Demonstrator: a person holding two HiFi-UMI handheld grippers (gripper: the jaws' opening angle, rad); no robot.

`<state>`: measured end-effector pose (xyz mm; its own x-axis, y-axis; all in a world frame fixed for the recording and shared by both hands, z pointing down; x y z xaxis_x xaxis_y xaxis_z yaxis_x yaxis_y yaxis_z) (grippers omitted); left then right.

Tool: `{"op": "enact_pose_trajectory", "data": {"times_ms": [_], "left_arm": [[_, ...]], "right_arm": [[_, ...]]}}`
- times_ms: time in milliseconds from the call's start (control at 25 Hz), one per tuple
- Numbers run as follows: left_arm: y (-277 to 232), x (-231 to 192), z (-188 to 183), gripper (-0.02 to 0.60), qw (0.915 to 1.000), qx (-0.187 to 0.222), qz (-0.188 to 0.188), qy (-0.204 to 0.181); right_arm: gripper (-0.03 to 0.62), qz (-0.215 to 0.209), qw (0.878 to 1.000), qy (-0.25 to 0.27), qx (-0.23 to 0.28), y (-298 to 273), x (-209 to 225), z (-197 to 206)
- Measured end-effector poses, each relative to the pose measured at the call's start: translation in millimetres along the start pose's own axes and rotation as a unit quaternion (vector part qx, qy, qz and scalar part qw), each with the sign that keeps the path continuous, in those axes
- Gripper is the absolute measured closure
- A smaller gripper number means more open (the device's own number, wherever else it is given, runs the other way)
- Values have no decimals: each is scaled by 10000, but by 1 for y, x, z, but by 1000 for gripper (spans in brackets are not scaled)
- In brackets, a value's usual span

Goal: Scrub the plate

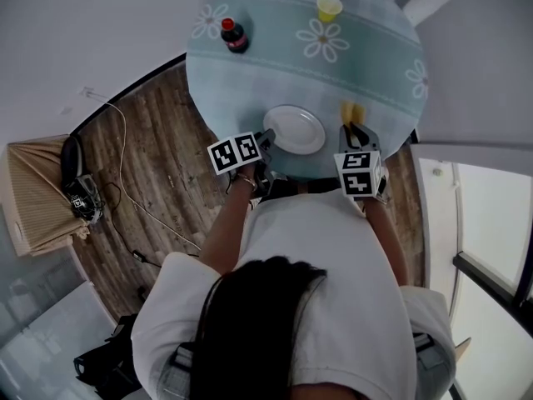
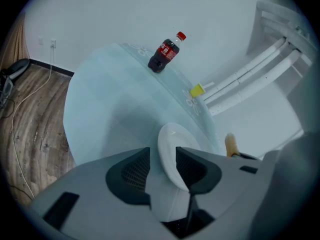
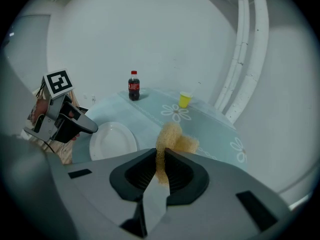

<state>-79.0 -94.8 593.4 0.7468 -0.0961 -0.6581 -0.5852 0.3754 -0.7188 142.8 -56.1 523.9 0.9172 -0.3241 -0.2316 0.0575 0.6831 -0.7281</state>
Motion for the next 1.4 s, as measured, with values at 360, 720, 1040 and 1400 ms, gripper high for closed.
{"op": "enact_pose_trajectory", "data": {"times_ms": [360, 720, 1040, 1400], "left_arm": [[-8, -2, 2, 449, 9992, -167, 151, 332], [-14, -2, 6, 518, 9983, -302, 146, 483], [-15, -2, 7, 531, 9966, -256, 257, 736], [-15, -3, 7, 535, 9949, -146, 209, 972]], "right_arm": [[533, -49, 9999, -115, -10, -2, 3, -2], [533, -163, 9999, -12, 44, -5, -2, -10], [533, -374, 9993, 43, -57, -10, -14, -7], [533, -965, 9916, 751, -430, -24, -55, -3]]}}
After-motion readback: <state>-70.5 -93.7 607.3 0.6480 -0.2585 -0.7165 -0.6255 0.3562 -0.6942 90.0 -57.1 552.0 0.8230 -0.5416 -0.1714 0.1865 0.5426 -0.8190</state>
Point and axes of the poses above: the fingertips, and each gripper's own axes: y backward along the fingers, x to its right, z out of its underside, the point moved 3 cm from there along y, backward along the fingers, and after that the axes turned 8 degrees about y, right-handed, at the moved point
